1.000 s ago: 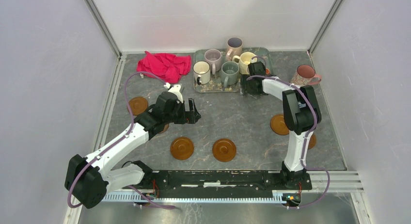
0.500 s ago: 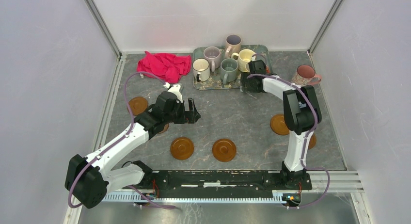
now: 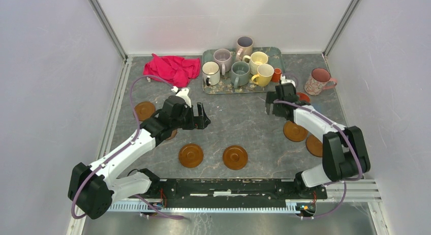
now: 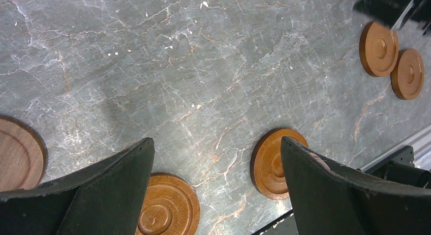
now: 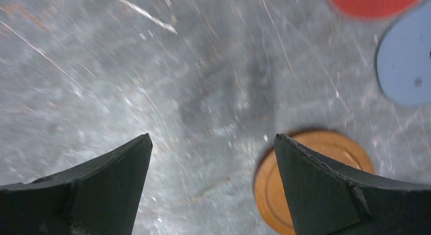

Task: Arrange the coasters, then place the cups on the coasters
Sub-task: Move the tray to the corner of the board, then move the coaster to the center of the board.

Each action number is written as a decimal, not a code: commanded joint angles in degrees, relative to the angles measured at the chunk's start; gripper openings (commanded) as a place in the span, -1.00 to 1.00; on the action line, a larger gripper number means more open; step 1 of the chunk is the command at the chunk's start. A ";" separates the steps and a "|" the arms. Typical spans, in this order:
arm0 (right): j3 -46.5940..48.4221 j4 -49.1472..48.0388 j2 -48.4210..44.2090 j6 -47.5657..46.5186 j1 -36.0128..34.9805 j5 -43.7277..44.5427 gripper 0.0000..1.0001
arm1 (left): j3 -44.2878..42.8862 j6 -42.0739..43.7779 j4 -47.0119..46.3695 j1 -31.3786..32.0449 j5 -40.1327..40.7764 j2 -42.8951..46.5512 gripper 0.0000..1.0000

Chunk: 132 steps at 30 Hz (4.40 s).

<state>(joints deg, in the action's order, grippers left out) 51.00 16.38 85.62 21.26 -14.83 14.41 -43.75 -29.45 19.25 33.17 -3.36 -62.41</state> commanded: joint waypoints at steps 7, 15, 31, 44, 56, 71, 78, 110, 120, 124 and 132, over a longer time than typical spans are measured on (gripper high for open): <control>-13.20 -2.32 -11.75 4.19 1.67 2.56 0.96 | 0.10 2.39 -2.39 -0.54 -1.51 1.62 0.99; -16.15 -3.20 -12.63 3.79 4.52 -0.96 0.96 | 0.86 1.95 -2.63 -0.55 -2.03 1.37 0.99; -21.68 -6.64 -13.68 5.52 3.54 -8.32 0.96 | 1.74 0.83 -3.58 -0.65 -2.78 0.81 0.99; -21.94 -9.68 -8.84 12.28 -12.82 -6.28 0.96 | 2.50 -0.08 -4.64 -0.64 -3.57 0.00 0.99; -21.27 -10.11 -8.44 16.47 -20.94 -5.57 0.96 | 1.76 0.53 -3.77 -0.65 -2.37 0.50 0.99; -17.47 -7.83 -8.91 15.49 -22.31 -2.96 0.96 | 1.03 1.35 -3.04 -0.65 -2.53 0.26 0.99; -10.27 -0.82 -12.02 12.46 -20.70 3.54 0.96 | -1.31 2.53 -2.46 -0.60 -3.50 0.10 0.99; 13.50 -10.32 13.79 1.68 16.46 -0.17 0.96 | -2.92 6.28 -0.69 -0.98 -4.20 3.26 0.99; 17.38 -11.71 18.32 -1.76 20.98 1.08 0.96 | -2.75 6.16 -1.05 -1.09 -4.92 3.35 0.99; 19.33 -12.98 20.45 -4.71 21.07 3.17 0.96 | -2.71 6.16 -1.04 -1.09 -4.94 3.34 0.99; 22.04 -15.99 24.85 -9.37 21.31 2.80 0.96 | -2.59 6.16 -0.98 -1.04 -5.17 3.29 0.99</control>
<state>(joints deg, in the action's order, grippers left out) 70.17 3.73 108.81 15.22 6.39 16.47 -45.28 -25.78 19.35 32.47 -6.76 -60.31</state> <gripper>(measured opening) 0.982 0.994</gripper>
